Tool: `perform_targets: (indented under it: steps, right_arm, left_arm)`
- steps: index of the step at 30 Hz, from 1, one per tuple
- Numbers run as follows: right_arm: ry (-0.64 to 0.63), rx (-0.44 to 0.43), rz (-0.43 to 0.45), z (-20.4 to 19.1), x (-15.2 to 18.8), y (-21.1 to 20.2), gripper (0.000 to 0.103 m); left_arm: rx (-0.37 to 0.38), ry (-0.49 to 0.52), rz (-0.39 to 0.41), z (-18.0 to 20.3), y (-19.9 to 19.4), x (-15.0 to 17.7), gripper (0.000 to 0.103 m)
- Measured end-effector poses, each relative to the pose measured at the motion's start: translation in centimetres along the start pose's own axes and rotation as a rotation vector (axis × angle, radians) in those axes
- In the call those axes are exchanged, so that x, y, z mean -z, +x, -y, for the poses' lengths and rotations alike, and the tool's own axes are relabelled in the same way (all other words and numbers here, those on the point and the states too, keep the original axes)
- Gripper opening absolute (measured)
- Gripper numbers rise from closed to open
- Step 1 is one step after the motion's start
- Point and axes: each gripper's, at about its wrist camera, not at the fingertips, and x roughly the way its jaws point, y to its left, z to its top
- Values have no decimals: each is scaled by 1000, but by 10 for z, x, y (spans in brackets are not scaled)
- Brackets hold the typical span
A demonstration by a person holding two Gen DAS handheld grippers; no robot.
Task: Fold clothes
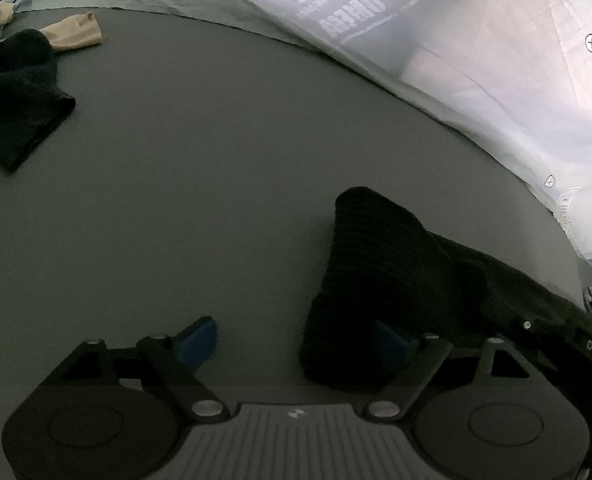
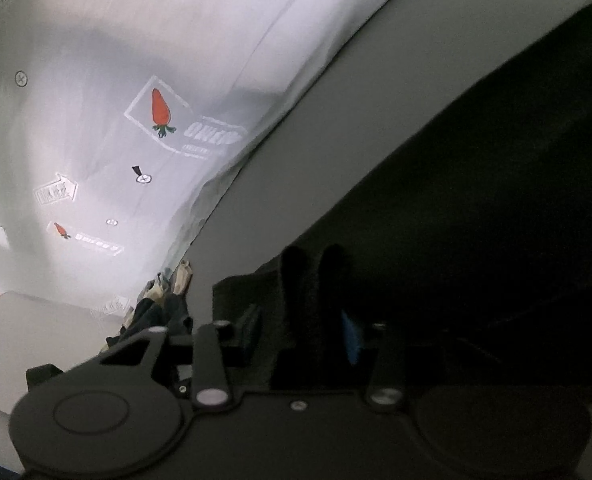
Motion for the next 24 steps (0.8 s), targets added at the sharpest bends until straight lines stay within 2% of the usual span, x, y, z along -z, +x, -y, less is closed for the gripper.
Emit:
perform_targets:
  steps: [1, 7, 13, 20, 24]
  right_arm:
    - [-8, 0, 0, -2, 0, 1, 13]
    - [-59, -15, 53, -12, 0, -15, 10]
    - [-94, -18, 151, -17, -20, -64, 10]
    - [-86, 75, 170, 11, -56, -110, 10]
    - [-74, 132, 192, 39, -68, -135, 10]
  left_arm:
    - [-3, -2, 1, 1, 1, 0, 88]
    - [-55, -19, -9, 13, -1, -5, 87]
    - [-76, 35, 54, 45, -12, -5, 87]
    - [-71, 118, 61, 103, -1, 5, 87]
    - [-125, 154, 59, 125, 12, 12, 87]
